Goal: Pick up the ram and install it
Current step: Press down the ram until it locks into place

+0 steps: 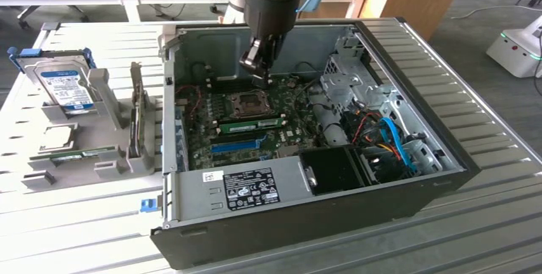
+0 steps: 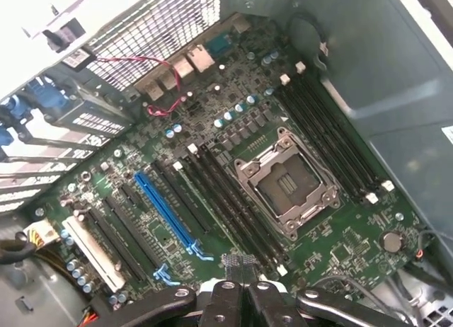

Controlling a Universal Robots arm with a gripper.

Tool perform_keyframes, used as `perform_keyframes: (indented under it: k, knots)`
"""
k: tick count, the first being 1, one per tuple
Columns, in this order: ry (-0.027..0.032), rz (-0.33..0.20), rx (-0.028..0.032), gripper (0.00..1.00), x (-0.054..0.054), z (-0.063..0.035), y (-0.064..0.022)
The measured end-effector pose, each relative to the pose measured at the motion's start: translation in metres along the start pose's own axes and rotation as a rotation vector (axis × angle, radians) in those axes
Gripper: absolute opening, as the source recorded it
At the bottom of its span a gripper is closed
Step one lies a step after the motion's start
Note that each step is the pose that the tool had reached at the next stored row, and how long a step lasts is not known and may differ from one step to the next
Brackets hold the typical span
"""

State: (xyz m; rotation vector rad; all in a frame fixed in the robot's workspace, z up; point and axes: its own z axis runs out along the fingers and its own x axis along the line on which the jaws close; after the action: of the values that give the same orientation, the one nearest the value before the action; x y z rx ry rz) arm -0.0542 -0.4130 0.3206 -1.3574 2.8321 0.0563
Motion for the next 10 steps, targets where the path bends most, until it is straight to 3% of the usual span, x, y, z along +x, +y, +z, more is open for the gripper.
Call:
perform_keyframes:
  k: [10]
  knots:
    - [-0.0029, 0.092, 0.0014, 0.11, 0.0, 0.0, 0.0]
